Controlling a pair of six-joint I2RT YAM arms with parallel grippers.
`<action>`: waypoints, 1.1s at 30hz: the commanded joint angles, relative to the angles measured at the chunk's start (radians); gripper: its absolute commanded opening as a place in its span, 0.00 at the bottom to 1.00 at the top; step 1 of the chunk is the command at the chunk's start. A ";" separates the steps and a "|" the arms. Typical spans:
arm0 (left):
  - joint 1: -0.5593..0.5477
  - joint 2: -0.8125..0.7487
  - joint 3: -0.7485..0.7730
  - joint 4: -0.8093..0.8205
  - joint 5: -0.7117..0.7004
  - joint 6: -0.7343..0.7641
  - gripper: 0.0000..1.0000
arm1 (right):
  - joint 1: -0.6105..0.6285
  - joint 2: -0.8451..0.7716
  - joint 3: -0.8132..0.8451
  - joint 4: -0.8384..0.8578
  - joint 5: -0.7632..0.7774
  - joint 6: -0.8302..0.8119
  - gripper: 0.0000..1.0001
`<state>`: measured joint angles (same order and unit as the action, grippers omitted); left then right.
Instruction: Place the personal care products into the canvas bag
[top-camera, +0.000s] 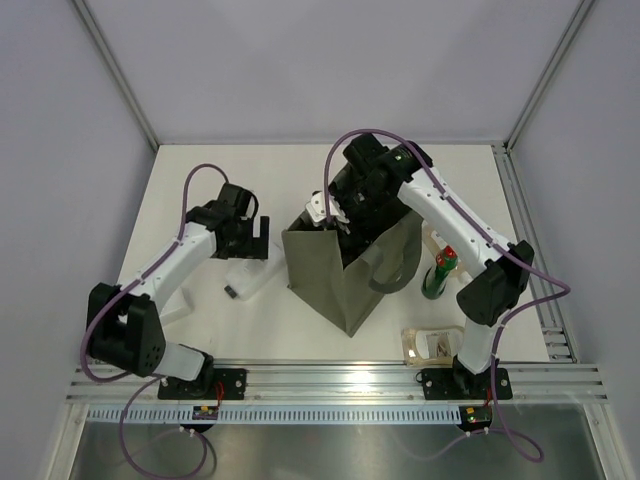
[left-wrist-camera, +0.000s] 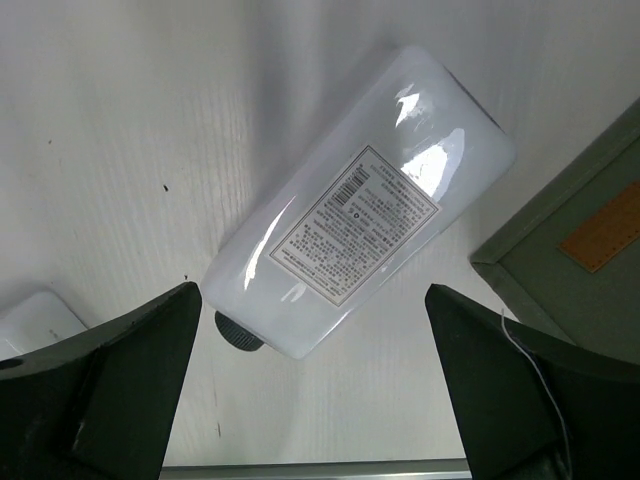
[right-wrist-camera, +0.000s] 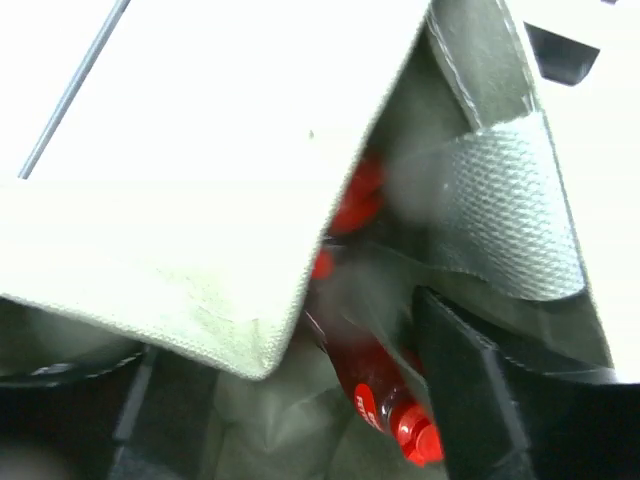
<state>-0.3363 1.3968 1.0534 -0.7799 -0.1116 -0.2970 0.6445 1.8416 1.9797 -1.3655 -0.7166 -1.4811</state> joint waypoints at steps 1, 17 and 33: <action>0.005 0.073 0.083 -0.027 0.047 0.097 0.99 | 0.003 -0.015 0.033 -0.119 0.000 0.021 0.92; 0.011 0.508 0.283 -0.123 0.233 0.242 0.99 | -0.193 -0.030 0.163 -0.267 -0.102 0.011 0.99; 0.029 0.642 0.303 -0.136 -0.007 0.021 0.01 | -0.347 0.054 0.413 -0.238 -0.302 0.278 1.00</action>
<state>-0.3290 1.9995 1.3758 -0.9821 -0.0078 -0.2096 0.3298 1.8904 2.3341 -1.3571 -0.9321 -1.3048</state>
